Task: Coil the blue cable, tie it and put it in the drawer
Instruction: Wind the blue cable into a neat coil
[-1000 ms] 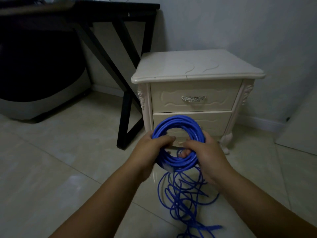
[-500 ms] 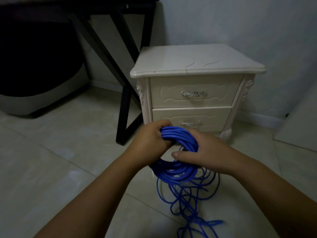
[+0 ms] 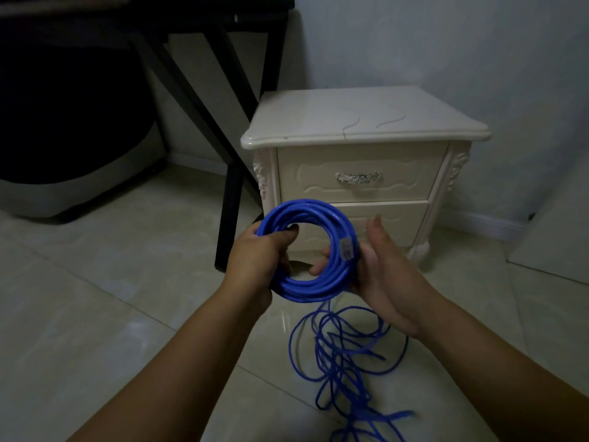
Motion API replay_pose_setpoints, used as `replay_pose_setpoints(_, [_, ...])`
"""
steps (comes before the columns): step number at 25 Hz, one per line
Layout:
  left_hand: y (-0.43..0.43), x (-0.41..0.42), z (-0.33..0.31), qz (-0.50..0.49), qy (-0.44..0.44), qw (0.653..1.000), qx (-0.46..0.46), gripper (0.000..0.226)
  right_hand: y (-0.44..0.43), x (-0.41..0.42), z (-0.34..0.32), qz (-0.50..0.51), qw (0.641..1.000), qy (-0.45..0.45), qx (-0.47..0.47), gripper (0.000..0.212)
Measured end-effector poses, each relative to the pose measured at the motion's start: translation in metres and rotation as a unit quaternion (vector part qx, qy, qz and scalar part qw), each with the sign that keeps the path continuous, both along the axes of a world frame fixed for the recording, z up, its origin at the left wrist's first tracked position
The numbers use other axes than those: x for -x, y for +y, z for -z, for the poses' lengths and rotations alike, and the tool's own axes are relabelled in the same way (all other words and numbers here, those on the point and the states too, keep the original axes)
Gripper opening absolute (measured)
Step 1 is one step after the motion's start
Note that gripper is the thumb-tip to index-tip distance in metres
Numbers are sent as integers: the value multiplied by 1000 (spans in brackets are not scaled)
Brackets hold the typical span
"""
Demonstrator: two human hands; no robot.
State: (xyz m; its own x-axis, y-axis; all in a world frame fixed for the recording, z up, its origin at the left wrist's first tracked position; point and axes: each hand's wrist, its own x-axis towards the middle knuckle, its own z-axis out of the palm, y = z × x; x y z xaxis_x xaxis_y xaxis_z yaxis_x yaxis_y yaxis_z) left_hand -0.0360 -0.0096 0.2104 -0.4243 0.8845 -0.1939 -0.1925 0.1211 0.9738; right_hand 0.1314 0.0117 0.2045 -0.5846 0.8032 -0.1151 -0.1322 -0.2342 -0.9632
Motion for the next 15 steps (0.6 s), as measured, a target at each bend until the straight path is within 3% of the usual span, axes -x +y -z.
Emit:
replay_pose_setpoints(1, [1,-2,2,-15,-24,1000,7,12,-3,1,0,-4,1000,-5,-1,70])
replay_pose_setpoints(4, [-3,-13,10,-28,-72,997,20,14,-10,9,6,62,983,-157,-77,40])
replay_pose_setpoints(7, [-10,-7,7,102,-86,990,45,22,-3,6,7,142,961,-219,-92,11])
replay_pose_setpoints(9, [-11,10,0,228,19,973,43,35,4,-1,-1,143,944,-268,-133,11])
replay_pose_setpoints(12, [-13,23,-12,352,199,915,16,51,4,-6,-12,66,892,-365,-257,17])
replay_pose_setpoints(15, [-18,12,-13,414,306,856,40,57,-7,0,-15,-40,786,-498,-365,31])
